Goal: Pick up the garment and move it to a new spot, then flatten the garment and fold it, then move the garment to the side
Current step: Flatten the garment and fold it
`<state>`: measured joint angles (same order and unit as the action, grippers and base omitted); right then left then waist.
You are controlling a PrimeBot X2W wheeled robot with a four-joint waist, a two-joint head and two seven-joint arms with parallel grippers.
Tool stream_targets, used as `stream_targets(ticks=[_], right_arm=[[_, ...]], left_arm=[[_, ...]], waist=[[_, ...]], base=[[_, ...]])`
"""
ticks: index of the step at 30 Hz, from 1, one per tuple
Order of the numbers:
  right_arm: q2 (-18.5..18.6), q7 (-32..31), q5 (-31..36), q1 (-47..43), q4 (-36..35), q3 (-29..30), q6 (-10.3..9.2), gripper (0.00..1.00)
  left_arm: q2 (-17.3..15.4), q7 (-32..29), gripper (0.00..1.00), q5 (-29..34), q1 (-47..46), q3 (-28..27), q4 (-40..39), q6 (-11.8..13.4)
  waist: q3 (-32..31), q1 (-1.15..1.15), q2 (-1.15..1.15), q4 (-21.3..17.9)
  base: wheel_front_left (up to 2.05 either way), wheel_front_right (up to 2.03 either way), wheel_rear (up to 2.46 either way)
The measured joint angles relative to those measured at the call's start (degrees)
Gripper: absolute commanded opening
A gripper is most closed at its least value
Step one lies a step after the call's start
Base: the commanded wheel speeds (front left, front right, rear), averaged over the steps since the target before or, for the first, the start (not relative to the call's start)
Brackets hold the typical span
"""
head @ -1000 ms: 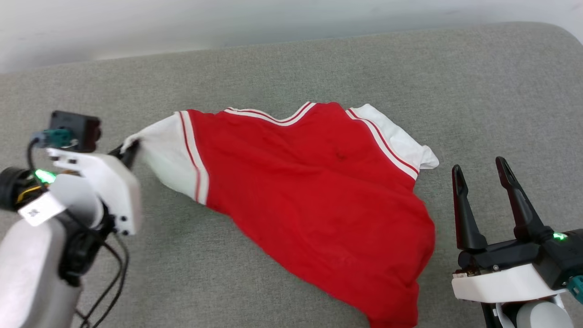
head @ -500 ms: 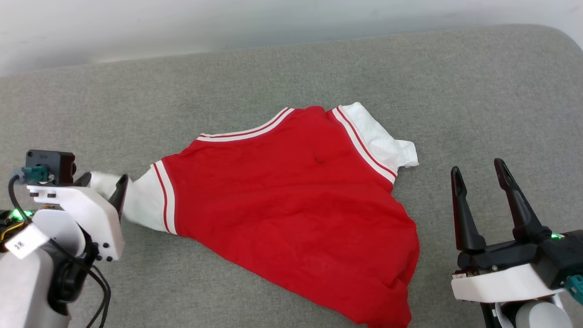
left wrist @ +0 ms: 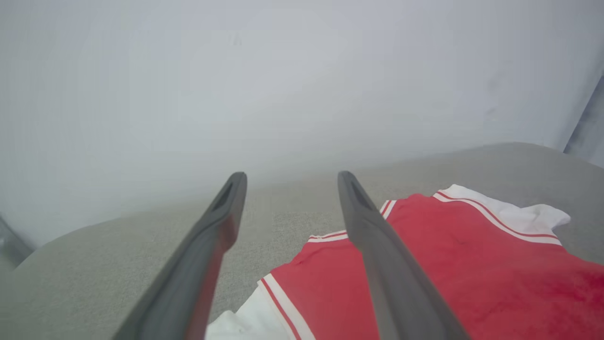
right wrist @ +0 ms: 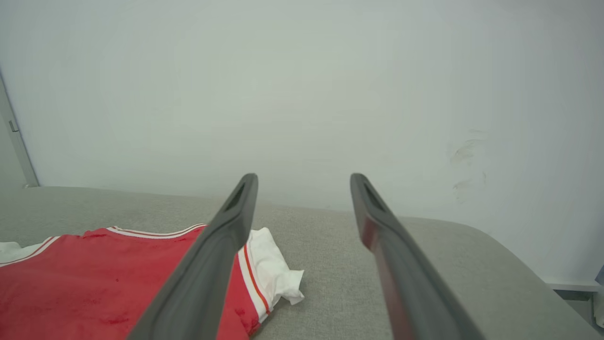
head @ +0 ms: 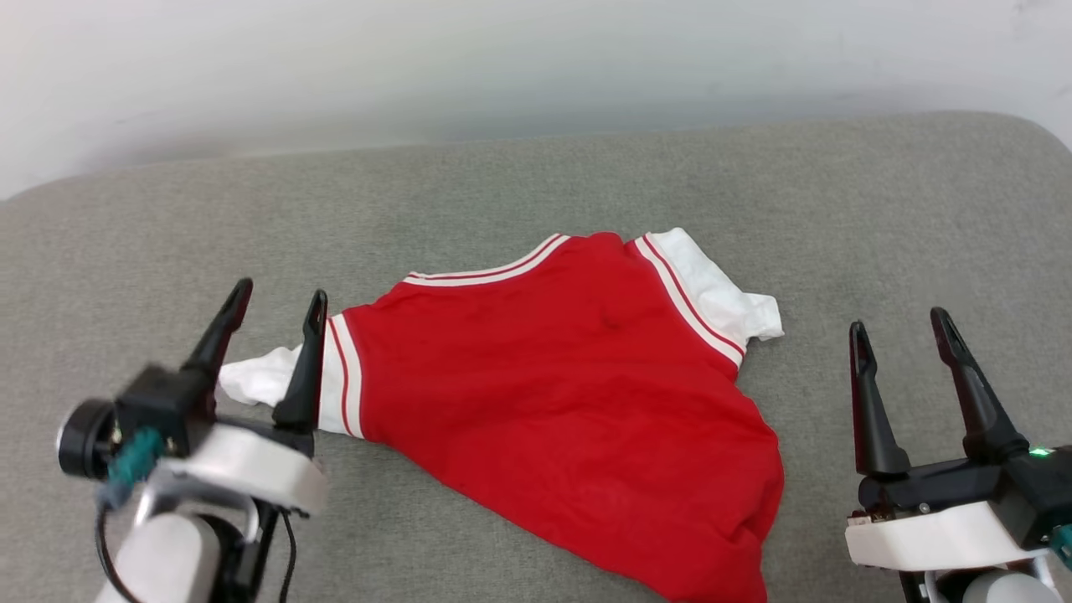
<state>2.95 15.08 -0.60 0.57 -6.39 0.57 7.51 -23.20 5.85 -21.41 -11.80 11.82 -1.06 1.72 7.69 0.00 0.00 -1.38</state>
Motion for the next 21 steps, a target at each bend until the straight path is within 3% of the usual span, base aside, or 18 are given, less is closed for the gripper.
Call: stream_targets(ticks=[3,6,11,13,14,21], right_arm=[[0.0,0.0,0.3,-0.1,-1.3,0.4,0.0,1.0],[0.5,0.0,1.2,-0.6,-0.7,0.7,0.0,1.0],[5.5,-0.1,1.5,-0.1,3.0,-1.4,0.0,1.0],[10.2,-6.5,-2.4,2.7,5.1,-4.2,0.0,1.0],[10.2,-6.5,-2.4,2.7,5.1,-4.2,0.0,1.0],[24.1,-34.4,-19.5,13.3,5.8,-14.4,-0.01,1.0]], left_arm=[[2.2,7.4,1.0,2.1,3.6,0.5,0.2,1.3],[3.8,8.9,1.0,3.6,5.8,0.8,0.1,1.5],[6.0,9.1,1.0,4.8,7.0,0.8,-0.9,0.6],[7.7,9.1,1.0,5.6,7.0,0.3,-1.3,-0.6],[7.7,9.1,1.0,5.6,7.0,0.3,-1.3,-0.6],[10.5,9.1,1.0,7.4,5.3,-1.5,-1.0,-3.5]], waist=[[-0.9,0.0,0.0,0.9],[-1.2,0.0,0.0,1.6],[-0.9,0.0,0.0,2.9],[-0.2,0.0,0.0,4.1],[-0.2,0.0,0.0,4.1],[3.5,0.0,0.0,6.4]], base=[[0.0,0.0,0.0],[0.0,0.0,0.0],[0.0,0.0,0.0],[0.0,0.0,0.0],[0.0,0.0,0.0],[0.0,0.0,0.0]])
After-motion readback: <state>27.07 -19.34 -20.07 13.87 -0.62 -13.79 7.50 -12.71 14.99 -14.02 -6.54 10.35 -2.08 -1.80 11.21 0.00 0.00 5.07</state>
